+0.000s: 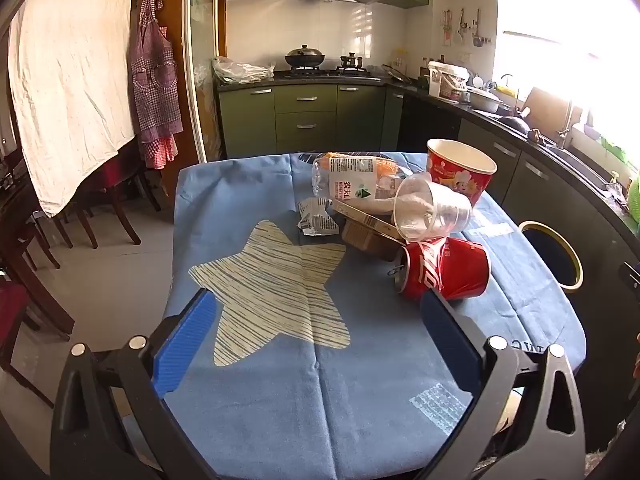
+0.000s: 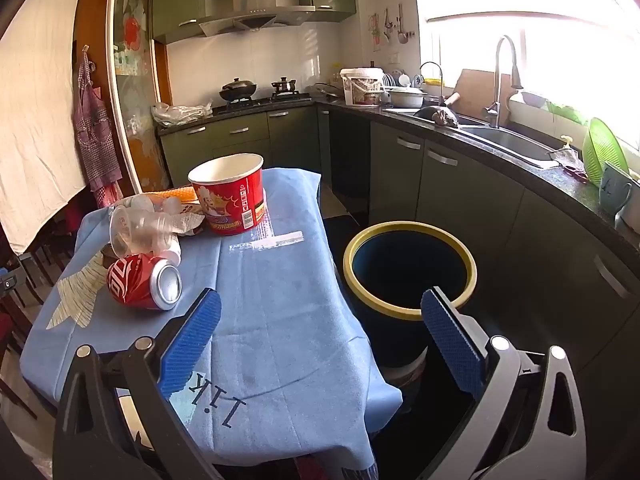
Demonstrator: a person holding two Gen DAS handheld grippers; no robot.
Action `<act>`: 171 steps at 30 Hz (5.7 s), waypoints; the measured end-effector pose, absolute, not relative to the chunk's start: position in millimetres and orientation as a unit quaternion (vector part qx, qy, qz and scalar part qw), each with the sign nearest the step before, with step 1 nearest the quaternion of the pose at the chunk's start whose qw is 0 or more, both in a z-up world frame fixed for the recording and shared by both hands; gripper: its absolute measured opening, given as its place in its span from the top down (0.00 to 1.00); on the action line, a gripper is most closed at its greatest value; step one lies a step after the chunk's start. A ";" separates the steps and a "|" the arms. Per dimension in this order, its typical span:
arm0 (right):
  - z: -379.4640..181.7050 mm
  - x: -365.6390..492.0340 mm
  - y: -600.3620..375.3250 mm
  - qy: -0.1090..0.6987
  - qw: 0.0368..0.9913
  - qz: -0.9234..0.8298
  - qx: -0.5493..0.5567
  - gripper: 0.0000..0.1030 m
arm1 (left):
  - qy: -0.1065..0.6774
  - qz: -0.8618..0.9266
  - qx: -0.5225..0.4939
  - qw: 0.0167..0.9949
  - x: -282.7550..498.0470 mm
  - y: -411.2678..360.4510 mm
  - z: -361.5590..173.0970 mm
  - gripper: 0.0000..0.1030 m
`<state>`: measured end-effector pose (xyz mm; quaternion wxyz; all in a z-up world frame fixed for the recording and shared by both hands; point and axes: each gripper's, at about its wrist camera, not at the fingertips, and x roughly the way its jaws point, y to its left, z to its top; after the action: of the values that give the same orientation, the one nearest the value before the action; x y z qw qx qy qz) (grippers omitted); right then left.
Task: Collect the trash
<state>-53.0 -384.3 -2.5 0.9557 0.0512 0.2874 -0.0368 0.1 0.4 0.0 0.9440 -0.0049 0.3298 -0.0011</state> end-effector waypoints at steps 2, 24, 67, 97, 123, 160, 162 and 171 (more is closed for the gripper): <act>-2.5 -53.1 -384.7 0.286 0.956 -0.038 0.051 0.04 | 0.331 -0.001 -0.003 0.944 0.3 0.4 -0.2 0.06; -6.2 -51.9 -384.7 0.286 0.956 -0.037 0.052 0.04 | 0.332 -0.004 0.005 0.943 -0.8 -3.1 -4.6 0.06; -9.5 -50.7 -383.0 0.289 0.955 -0.037 0.054 0.04 | 0.343 -0.015 -0.003 0.939 -1.6 -7.0 -7.9 0.06; -17.4 -47.8 -375.2 0.293 0.954 -0.036 0.054 0.04 | 0.349 -0.016 -0.004 0.937 -2.3 -5.3 -12.5 0.06; 36.0 125.5 -362.6 0.398 0.912 0.093 0.040 0.04 | 0.384 -0.019 -0.004 0.923 98.5 -5.0 5.6 0.06; -20.6 383.0 -336.6 0.589 0.802 0.059 0.080 0.96 | 0.395 -0.037 -0.010 0.918 140.1 7.4 5.8 0.06; -11.5 378.3 -347.5 0.583 0.804 0.063 0.095 0.96 | 0.395 -0.037 -0.010 0.918 140.4 6.7 6.1 0.06; 22.1 325.2 -468.4 0.550 0.821 0.001 0.156 0.96 | 0.388 -0.059 0.001 0.920 135.2 -12.6 11.0 0.06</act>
<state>325.2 -468.4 22.1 0.8206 0.1556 0.5499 0.0013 135.2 -12.6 11.0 0.9197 0.0015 0.3882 -0.0588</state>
